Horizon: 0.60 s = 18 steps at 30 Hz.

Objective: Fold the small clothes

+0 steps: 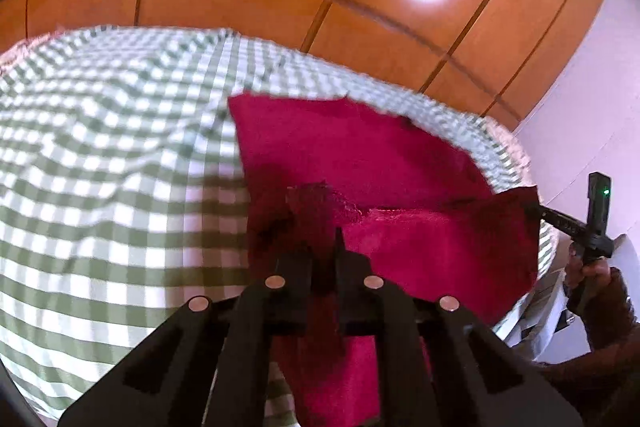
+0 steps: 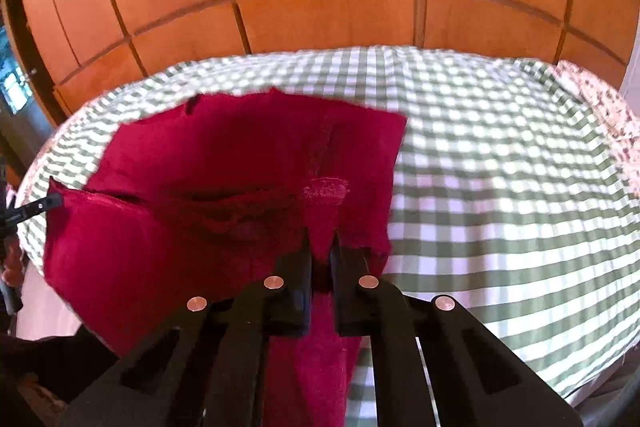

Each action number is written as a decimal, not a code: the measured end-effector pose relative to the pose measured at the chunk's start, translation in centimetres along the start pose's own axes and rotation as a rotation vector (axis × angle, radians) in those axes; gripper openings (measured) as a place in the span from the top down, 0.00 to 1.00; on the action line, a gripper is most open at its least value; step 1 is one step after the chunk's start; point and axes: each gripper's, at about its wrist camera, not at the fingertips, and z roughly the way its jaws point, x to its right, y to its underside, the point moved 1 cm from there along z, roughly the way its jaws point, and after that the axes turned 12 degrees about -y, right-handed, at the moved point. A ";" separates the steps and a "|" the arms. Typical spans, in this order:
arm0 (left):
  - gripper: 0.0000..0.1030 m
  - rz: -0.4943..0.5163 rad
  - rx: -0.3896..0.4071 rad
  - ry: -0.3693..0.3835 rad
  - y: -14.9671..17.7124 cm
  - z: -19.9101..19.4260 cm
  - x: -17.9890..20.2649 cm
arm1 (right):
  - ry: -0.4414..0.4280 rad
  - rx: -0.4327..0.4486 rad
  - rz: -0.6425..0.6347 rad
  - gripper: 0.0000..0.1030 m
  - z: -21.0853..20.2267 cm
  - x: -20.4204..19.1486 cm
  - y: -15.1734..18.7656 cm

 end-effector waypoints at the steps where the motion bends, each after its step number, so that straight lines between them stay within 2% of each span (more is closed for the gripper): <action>1: 0.93 0.003 0.020 -0.005 -0.6 -0.6 0.1 | -0.007 0.019 -0.005 0.94 -0.9 -0.2 -0.5; 5: 0.93 0.024 0.081 -0.032 -4.0 -1.1 0.2 | -0.007 0.079 0.004 0.94 -2.0 0.0 -3.1; 9: 0.93 0.047 0.123 -0.096 -8.7 1.2 0.6 | 0.017 0.112 0.048 0.94 0.3 1.9 -7.3; 14: 0.93 0.035 0.092 -0.196 -13.7 7.5 0.5 | 0.071 0.113 0.116 0.94 5.2 4.6 -11.3; 18: 0.94 0.042 0.036 -0.281 -15.0 12.3 0.5 | 0.133 0.065 0.157 0.95 10.5 6.4 -12.7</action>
